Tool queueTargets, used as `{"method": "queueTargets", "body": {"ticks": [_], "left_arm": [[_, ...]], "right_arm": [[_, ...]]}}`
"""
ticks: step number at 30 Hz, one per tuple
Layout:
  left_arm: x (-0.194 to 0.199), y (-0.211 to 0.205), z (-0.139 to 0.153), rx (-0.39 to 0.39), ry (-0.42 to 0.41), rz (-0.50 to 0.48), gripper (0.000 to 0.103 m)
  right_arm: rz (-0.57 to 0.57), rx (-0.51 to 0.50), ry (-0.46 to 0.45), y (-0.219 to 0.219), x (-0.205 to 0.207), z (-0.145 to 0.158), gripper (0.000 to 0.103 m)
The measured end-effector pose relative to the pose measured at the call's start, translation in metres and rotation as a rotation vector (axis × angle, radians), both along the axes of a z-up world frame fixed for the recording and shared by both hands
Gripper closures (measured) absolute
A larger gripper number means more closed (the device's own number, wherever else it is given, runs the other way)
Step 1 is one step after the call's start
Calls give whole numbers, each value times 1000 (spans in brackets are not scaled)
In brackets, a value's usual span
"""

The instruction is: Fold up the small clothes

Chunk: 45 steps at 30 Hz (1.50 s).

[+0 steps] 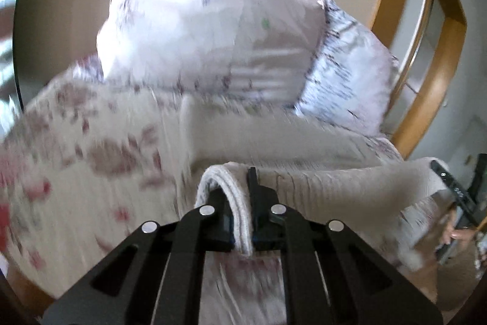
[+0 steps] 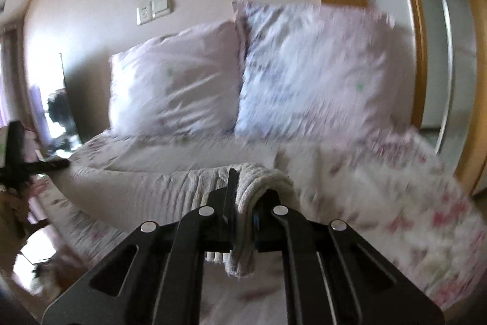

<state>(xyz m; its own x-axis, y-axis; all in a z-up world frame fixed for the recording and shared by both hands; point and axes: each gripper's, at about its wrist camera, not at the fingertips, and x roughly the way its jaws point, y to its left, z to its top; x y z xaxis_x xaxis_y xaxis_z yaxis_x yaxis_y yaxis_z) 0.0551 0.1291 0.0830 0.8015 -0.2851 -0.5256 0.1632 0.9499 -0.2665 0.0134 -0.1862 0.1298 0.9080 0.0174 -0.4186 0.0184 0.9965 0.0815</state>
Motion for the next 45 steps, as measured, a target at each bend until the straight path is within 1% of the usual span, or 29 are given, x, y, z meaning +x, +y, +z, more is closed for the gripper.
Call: {"method": "queueTargets", "body": {"ticks": [4, 7, 11, 13, 14, 15, 17, 19, 21, 24, 26, 28, 29, 30, 31, 32, 33, 35, 36, 37, 38, 39, 41, 43, 44, 45], "left_arm": [[39, -6, 15, 53, -15, 42, 97], [62, -12, 20, 84, -23, 66, 97], [101, -18, 29, 90, -38, 91, 97], [124, -20, 25, 90, -28, 104, 97], [135, -22, 20, 86, -11, 106, 97], [149, -23, 12, 79, 18, 107, 97], [171, -23, -6, 60, 80, 111, 97], [189, -21, -24, 23, 140, 112, 97], [202, -19, -40, -16, 188, 119, 97], [213, -17, -51, -35, 216, 114, 97], [224, -13, -59, -84, 251, 106, 97], [234, -8, -67, -144, 287, 105, 95], [238, -5, -69, -171, 299, 107, 94], [242, -3, -71, -198, 311, 107, 91], [245, -1, -73, -230, 320, 105, 84], [247, 1, -74, -268, 320, 102, 80], [249, 3, -74, -293, 314, 98, 74], [250, 5, -70, -315, 299, 100, 64], [249, 6, -67, -316, 288, 103, 55], [247, 7, -63, -313, 273, 112, 48], [242, 10, -58, -304, 250, 130, 45], [240, 11, -54, -292, 242, 141, 41], [230, 15, -47, -264, 224, 149, 41], [220, 17, -42, -233, 220, 132, 43], [212, 16, -41, -195, 219, 123, 46], [205, 16, -40, -160, 219, 115, 50]], "right_arm": [[-42, -93, -10, 2, 32, 5, 95], [-66, -140, -9, 2, 56, 7, 95], [-99, -159, -9, -1, 84, 10, 95], [-119, -127, 12, -7, 105, 5, 95], [-126, -103, 39, -13, 116, 0, 95], [-136, -57, 91, -23, 133, -12, 95], [-146, 7, 159, -37, 154, -29, 95], [-157, 104, 244, -55, 175, -51, 95], [-165, 169, 286, -65, 187, -64, 95], [-169, 251, 326, -77, 201, -77, 95], [-175, 323, 359, -85, 211, -83, 95], [-183, 418, 390, -96, 220, -92, 93], [-186, 474, 405, -101, 227, -95, 90], [-186, 516, 409, -105, 230, -98, 80], [-186, 557, 406, -109, 234, -100, 73], [-185, 604, 390, -112, 236, -101, 59], [-183, 619, 379, -113, 237, -100, 51], [-188, 616, 345, -113, 240, -95, 43], [-193, 603, 333, -113, 239, -92, 40], [-198, 591, 325, -113, 238, -89, 40], [-199, 583, 316, -113, 234, -86, 40], [-197, 580, 310, -113, 232, -83, 40], [-202, 554, 297, -114, 220, -77, 40], [-211, 509, 299, -116, 209, -73, 42], [-216, 481, 304, -115, 202, -71, 47], [-219, 444, 314, -113, 191, -70, 50]]}}
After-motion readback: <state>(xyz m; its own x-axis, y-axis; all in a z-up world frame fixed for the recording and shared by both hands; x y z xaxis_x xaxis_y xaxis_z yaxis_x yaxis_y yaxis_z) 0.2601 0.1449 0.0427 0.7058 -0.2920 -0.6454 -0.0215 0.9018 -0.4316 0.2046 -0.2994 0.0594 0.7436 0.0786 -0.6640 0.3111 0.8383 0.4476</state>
